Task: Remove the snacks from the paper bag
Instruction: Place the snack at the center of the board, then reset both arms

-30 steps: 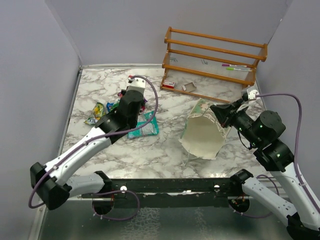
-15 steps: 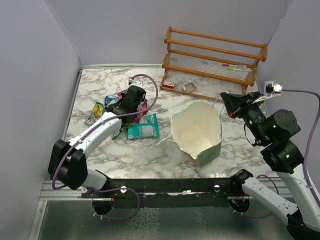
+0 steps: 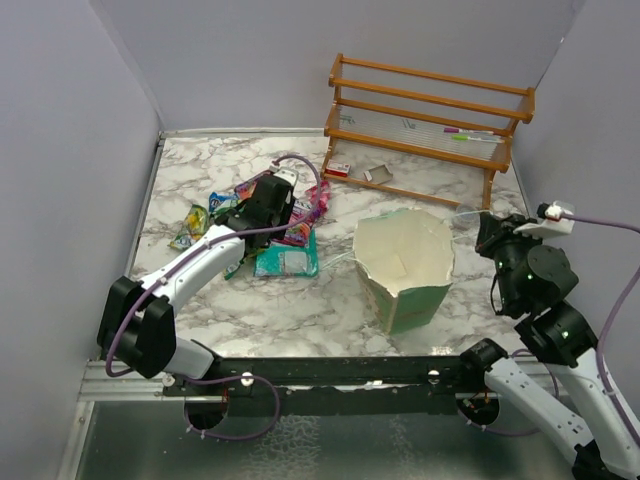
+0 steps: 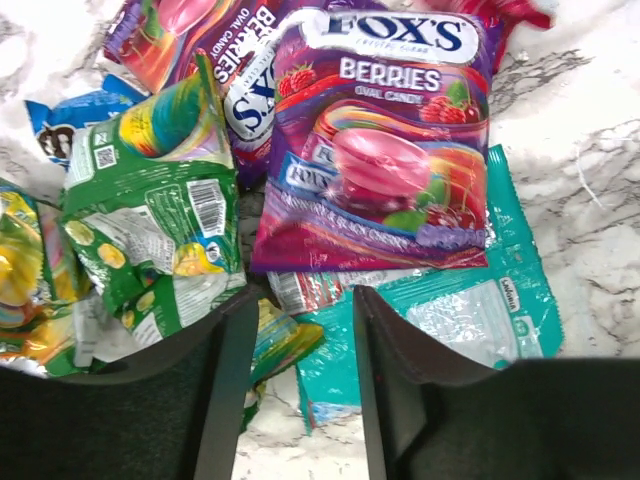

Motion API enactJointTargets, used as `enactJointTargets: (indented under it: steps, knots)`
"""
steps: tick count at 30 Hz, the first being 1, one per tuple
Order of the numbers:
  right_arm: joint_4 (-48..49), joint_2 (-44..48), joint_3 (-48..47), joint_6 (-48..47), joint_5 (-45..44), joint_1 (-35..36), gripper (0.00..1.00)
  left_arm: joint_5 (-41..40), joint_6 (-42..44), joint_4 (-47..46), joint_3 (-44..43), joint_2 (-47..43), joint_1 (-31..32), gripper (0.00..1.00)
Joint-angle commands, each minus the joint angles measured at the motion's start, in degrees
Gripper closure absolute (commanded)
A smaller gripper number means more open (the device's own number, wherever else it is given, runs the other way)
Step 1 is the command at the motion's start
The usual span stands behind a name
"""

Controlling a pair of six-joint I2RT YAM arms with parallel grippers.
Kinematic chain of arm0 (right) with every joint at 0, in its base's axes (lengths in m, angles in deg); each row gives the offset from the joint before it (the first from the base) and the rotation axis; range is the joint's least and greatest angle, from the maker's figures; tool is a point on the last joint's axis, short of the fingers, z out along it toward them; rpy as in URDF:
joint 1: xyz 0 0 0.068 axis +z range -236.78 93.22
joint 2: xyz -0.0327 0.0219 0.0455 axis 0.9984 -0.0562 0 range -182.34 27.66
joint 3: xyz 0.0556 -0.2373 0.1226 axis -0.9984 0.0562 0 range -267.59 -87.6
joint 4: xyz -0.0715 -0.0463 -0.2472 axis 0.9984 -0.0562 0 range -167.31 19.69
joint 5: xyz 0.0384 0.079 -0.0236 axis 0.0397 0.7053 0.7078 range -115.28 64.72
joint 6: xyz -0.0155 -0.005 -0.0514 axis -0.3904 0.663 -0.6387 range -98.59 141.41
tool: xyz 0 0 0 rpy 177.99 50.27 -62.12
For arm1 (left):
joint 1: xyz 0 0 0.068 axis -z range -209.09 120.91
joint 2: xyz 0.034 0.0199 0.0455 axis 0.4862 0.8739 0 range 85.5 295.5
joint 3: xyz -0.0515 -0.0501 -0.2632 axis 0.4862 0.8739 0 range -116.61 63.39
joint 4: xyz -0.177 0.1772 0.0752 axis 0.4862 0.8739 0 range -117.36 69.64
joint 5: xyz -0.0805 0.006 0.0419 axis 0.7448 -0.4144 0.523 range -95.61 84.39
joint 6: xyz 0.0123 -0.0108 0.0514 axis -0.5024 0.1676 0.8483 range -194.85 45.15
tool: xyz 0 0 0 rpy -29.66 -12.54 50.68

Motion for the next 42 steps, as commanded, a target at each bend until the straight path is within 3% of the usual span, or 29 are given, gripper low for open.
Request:
enactJointTargets:
  steps: [1, 7, 13, 15, 18, 22, 27, 34, 42]
  knots:
    - [-5.15, 4.03, 0.59, -1.38, -6.14, -0.07, 0.96, 4.99, 0.41, -2.22, 0.67, -2.46, -0.44, 0.52]
    - [-5.28, 6.93, 0.01, -2.67, -5.58, -0.03, 0.93, 7.45, 0.57, -4.32, 1.87, -4.69, -0.53, 0.47]
    - [-5.70, 7.08, -0.66, -4.37, -0.99, -0.03, 0.78, 8.89, -0.31, -7.97, 3.78, -9.65, -0.53, 0.44]
    - [-5.80, 7.29, -1.44, -5.18, 0.18, -0.03, 0.68, 9.01, -0.75, -9.36, 4.56, -11.94, -0.52, 0.39]
    - [-5.97, 7.91, -3.85, -7.07, 2.24, -0.03, 0.49, 9.08, -1.12, -11.14, 4.90, -16.64, -0.52, 0.23]
    - [-6.10, 9.04, -8.33, -9.93, 5.27, -0.03, 0.25, 7.61, -1.37, -12.91, 3.33, -22.94, -0.53, 0.13]
    - [-3.06, 10.59, -12.93, -15.20, 12.64, -0.03, 0.01, 6.30, -1.02, -16.14, -0.34, -29.89, -0.49, 0.01]
    - [-4.10, 7.70, -21.73, -17.75, 18.20, -0.03, 0.01, 3.64, -0.26, -19.04, -7.15, -35.34, -0.53, 0.01]
    - [-2.94, 7.74, -25.06, -17.87, 18.81, -0.03, 0.01, 0.18, 1.66, -22.97, -5.79, -41.05, -0.53, 0.01]
